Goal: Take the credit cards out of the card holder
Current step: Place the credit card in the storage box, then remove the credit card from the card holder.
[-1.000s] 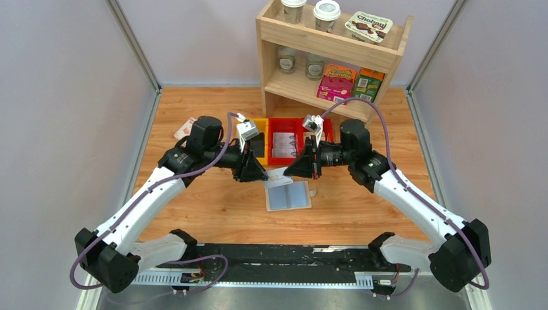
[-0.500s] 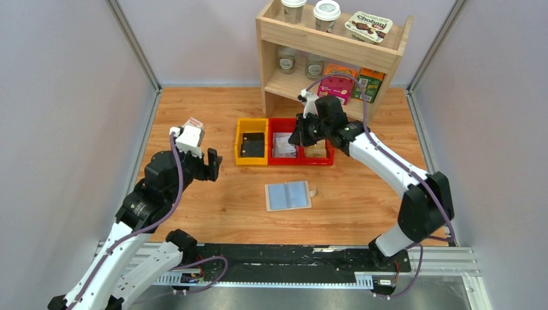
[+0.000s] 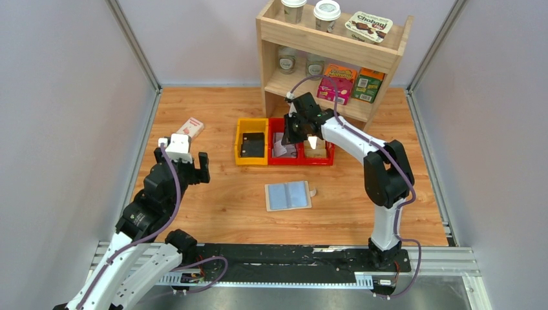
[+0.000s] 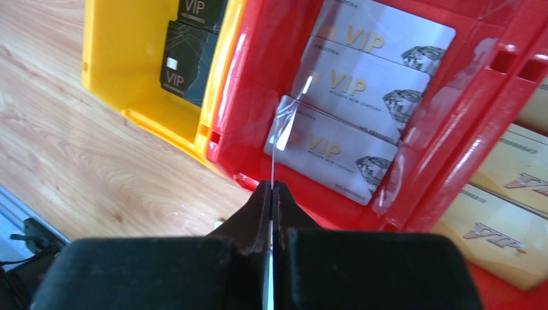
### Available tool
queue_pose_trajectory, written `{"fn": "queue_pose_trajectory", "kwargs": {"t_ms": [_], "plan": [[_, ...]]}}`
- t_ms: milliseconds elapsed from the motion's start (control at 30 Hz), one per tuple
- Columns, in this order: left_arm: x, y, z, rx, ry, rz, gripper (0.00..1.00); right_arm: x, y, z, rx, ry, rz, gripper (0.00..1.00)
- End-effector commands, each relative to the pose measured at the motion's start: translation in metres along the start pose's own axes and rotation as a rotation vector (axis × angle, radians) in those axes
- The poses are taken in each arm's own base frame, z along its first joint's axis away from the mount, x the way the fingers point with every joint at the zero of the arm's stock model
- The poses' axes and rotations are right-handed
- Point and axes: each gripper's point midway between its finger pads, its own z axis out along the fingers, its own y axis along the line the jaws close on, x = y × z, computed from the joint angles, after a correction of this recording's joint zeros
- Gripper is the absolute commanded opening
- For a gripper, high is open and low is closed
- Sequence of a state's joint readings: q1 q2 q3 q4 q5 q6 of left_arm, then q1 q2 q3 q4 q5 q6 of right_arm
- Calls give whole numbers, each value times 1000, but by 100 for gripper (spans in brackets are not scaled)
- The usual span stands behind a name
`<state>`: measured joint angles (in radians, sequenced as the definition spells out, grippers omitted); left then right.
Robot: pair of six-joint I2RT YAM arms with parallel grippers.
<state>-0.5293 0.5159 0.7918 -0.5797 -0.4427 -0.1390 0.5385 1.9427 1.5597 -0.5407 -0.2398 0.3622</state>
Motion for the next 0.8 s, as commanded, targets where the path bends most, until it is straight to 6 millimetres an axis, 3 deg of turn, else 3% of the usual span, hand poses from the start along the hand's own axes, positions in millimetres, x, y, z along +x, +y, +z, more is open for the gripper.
{"fn": "queue_pose_trajectory", "kwargs": {"t_ms": [0,100,200,267,367,533,633,767], "plan": [[-7,3,2,-16,-34,-2,97,-12,-6,6,36,-13,93,2],[-5,1,3,-11,-30,3,100,-13,-25,3,147,-26,97,5],[-4,0,3,-5,-27,6,100,-16,-37,-6,228,-38,87,35],[-4,0,3,-5,-28,7,100,-13,-38,-14,253,-32,69,50],[-3,0,4,-7,-23,10,100,-17,-45,-34,357,-85,21,60],[-1,-1,6,-6,-14,12,100,-9,-34,-68,419,-150,-55,71],[0,0,6,-10,-12,12,100,12,-12,-79,382,-143,-113,75],[1,1,6,-19,-6,11,100,64,14,-75,311,-66,-151,78]]}}
